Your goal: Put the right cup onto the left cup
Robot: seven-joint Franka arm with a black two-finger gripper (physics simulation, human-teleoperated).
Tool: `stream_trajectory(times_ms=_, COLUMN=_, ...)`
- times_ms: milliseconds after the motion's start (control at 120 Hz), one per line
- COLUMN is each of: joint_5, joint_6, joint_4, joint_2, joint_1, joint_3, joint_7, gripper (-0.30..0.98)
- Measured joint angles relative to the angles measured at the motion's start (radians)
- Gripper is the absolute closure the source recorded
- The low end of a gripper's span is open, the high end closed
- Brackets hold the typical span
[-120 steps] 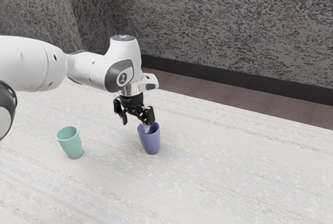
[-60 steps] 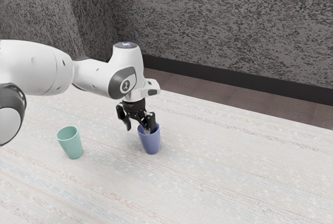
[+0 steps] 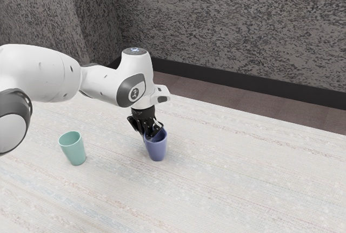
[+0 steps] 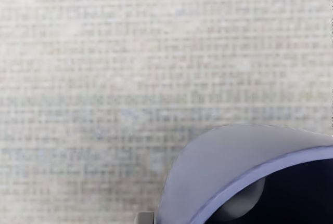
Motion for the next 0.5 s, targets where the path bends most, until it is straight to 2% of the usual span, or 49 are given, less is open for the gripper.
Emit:
stream_trajectory(times_ms=283, joint_5=0.02, joint_6=-0.004, joint_4=-0.001, joint_2=-0.046, joint_1=-0.004, joint_3=0.001, joint_7=-0.005, gripper=0.77)
stream_trajectory(times_ms=500, joint_5=0.038, joint_6=-0.047, joint_4=-0.053, joint_2=-0.194, joint_1=0.008, joint_3=0.015, joint_7=-0.012, gripper=0.78)
